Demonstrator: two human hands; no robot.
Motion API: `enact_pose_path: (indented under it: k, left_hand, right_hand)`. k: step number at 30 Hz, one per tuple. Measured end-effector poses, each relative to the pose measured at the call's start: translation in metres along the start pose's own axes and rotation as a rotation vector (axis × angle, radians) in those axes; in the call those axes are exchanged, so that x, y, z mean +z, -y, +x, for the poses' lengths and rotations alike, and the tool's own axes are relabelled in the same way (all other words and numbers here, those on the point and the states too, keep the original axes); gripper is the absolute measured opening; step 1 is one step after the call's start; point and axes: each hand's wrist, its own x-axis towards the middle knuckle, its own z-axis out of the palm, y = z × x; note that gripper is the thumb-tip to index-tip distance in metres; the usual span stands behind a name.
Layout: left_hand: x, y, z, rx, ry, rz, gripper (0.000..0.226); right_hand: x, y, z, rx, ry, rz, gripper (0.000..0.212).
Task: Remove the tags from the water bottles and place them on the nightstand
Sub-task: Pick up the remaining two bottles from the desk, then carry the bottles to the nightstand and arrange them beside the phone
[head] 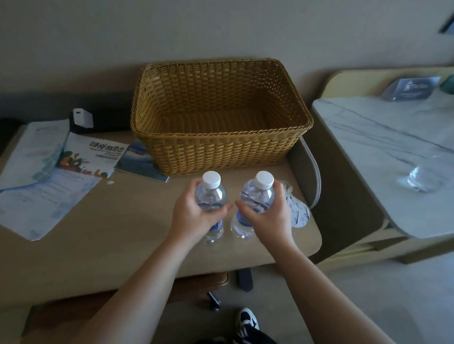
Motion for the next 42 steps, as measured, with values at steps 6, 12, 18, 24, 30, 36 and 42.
enact_pose_path:
  k: [6, 12, 18, 24, 30, 36, 42]
  left_hand:
    - [0.024, -0.042, -0.018, 0.142, 0.226, -0.076, 0.053]
    - [0.091, -0.082, -0.035, 0.183, 0.508, -0.117, 0.056]
    - [0.184, -0.123, -0.08, 0.243, 0.797, -0.186, 0.053]
    - [0.28, -0.167, -0.143, 0.368, 1.025, -0.219, 0.05]
    - [0.389, -0.211, -0.227, 0.421, 1.233, -0.244, 0.062]
    - [0.496, -0.255, -0.319, 0.464, 1.329, -0.286, 0.06]
    - [0.578, -0.285, -0.388, 0.494, 1.449, -0.28, 0.063]
  right_hand:
    - [-0.052, 0.015, -0.031, 0.021, -0.207, 0.016, 0.07]
    - [-0.131, 0.001, -0.065, 0.095, -0.514, 0.014, 0.065]
    - [-0.224, -0.026, -0.124, 0.166, -0.827, 0.017, 0.057]
    - [-0.309, -0.061, -0.192, 0.246, -1.103, 0.066, 0.066]
    - [-0.404, -0.107, -0.262, 0.326, -1.259, 0.04, 0.064]
    - [-0.509, -0.138, -0.328, 0.393, -1.389, -0.119, 0.057]
    - [-0.588, -0.17, -0.37, 0.445, -1.536, -0.089, 0.055]
